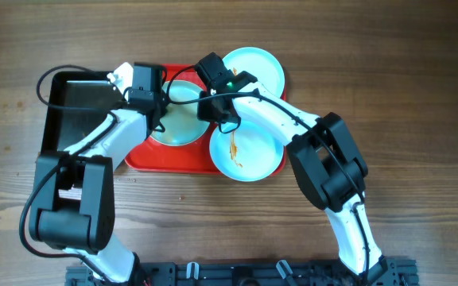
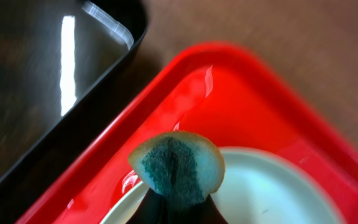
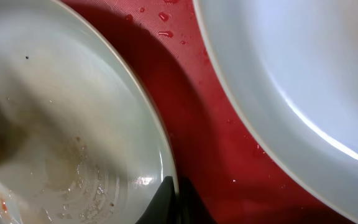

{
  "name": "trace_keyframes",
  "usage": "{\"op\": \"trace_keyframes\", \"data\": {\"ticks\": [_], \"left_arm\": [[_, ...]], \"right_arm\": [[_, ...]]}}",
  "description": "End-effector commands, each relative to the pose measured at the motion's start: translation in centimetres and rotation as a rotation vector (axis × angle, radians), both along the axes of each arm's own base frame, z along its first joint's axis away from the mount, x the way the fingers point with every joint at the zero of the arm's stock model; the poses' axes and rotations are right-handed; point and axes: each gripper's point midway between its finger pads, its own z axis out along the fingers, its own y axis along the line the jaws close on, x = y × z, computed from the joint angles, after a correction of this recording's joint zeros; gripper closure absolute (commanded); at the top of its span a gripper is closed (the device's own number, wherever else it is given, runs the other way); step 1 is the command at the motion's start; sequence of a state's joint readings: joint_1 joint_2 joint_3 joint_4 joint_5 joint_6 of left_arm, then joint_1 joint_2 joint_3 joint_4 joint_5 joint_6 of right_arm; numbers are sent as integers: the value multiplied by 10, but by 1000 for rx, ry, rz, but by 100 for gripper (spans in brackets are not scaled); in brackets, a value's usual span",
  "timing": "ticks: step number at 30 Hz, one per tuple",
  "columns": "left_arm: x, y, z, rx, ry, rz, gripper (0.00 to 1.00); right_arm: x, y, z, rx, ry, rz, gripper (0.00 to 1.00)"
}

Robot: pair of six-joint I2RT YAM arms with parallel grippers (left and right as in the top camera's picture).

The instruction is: Clean dirty plates on tray and stack at the side

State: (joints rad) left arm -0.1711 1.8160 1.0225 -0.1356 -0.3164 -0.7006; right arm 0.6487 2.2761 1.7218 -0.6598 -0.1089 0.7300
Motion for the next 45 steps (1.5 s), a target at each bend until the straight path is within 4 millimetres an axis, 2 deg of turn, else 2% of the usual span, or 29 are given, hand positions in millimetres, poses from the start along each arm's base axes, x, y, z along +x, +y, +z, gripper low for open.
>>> {"op": "trace_keyframes", "data": {"ticks": [1, 4, 9, 12, 13, 14, 15, 17, 19, 21, 22, 23, 26, 31, 36, 42, 45], "left_arm": [[15, 3, 13, 58, -76, -29, 96], [23, 2, 26, 67, -120, -45, 96], [-5, 6, 32, 69, -20, -54, 96], [-26, 3, 58, -6, 25, -93, 96], [-37, 2, 75, -54, 37, -136, 96], [-42, 0, 86, -82, 35, -172, 96], [-52, 2, 106, -136, 13, -216, 96], [-63, 14, 124, -184, -17, -218, 96], [-69, 24, 135, -229, -42, -203, 96], [-74, 37, 143, -287, -65, -185, 96], [-76, 47, 142, -305, -67, -161, 96], [-77, 55, 140, -307, -63, -139, 96], [-80, 69, 133, -314, -41, -95, 96], [-79, 71, 115, -330, 10, -82, 96], [-78, 71, 104, -339, 41, -76, 96], [-78, 71, 103, -341, 47, -76, 96], [-78, 71, 103, -341, 47, -76, 96]], "right_arm": [[-9, -5, -19, -12, 54, -3, 96], [-9, -5, -19, -12, 54, -3, 96], [-9, -5, -19, -12, 51, 0, 96], [-7, -5, -16, -11, 36, 31, 96], [-5, -5, -12, -3, 29, 42, 96], [-2, -4, -5, 8, 14, 53, 96], [5, -5, 10, 16, -26, 78, 96], [16, -12, 36, -2, -102, 90, 96], [26, -22, 60, -51, -188, 97, 96], [37, -37, 98, -140, -326, 100, 96], [42, -46, 123, -204, -412, 92, 96], [44, -52, 139, -250, -469, 86, 96], [43, -58, 177, -390, -610, 91, 96], [28, -53, 204, -620, -760, 95, 96], [16, -58, 237, -830, -893, 20, 96], [9, -44, 277, -956, -1033, -11, 96], [12, -30, 300, -1014, -1092, 48, 96]]}}
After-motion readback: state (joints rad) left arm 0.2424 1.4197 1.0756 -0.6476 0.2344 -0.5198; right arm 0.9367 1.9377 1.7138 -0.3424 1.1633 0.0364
